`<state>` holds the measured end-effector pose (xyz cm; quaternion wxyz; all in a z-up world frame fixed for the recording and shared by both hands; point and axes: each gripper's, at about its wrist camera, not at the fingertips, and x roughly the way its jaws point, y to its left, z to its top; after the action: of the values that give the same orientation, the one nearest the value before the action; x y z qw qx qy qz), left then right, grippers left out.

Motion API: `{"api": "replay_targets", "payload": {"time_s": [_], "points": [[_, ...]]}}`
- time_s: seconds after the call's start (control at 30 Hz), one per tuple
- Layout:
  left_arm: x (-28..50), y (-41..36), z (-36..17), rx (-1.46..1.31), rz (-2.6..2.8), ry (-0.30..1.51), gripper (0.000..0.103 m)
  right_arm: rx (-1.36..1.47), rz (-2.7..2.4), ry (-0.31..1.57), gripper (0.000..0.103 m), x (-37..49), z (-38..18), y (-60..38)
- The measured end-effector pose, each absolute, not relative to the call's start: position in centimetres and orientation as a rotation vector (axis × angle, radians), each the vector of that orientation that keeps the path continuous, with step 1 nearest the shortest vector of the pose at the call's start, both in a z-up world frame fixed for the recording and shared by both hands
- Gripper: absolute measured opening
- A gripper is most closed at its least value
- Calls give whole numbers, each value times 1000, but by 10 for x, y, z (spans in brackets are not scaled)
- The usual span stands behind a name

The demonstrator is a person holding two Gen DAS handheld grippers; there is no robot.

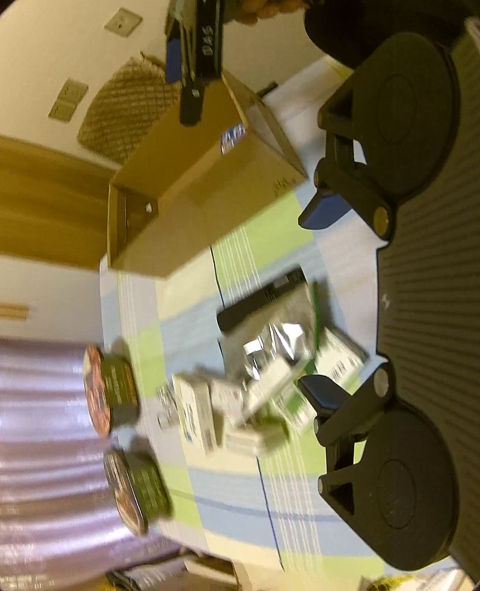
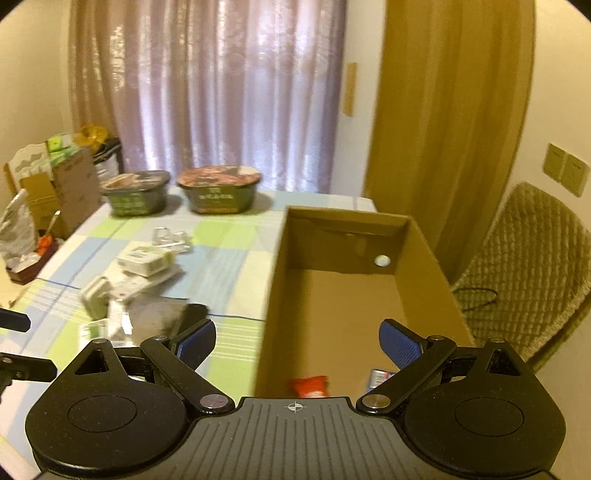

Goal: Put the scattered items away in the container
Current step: 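Move both tools back to the remaining items on the table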

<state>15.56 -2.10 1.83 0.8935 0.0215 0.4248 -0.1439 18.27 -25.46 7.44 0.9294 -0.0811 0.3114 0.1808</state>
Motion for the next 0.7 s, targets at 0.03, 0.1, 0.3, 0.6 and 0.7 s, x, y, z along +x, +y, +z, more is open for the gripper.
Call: {"api": "replay_targets", "payload": {"time_s": [0.03,0.1,0.3,0.6,0.7], "points": [[152,-15,17,47,-282,885,84,-169,385,634,100,180,76,-249],[146,0,13,47,-253,896,86,-177,418,628,100,173,78,-235],[133,33,-2,32,-185,929,88,-212,527,656,100,163,68,-191],[145,51,-33,4,-172,960,88,-108,605,823,100,193,25,-140],[158,54,-43,0,-173,965,88,-86,608,865,100,209,11,-126]]}}
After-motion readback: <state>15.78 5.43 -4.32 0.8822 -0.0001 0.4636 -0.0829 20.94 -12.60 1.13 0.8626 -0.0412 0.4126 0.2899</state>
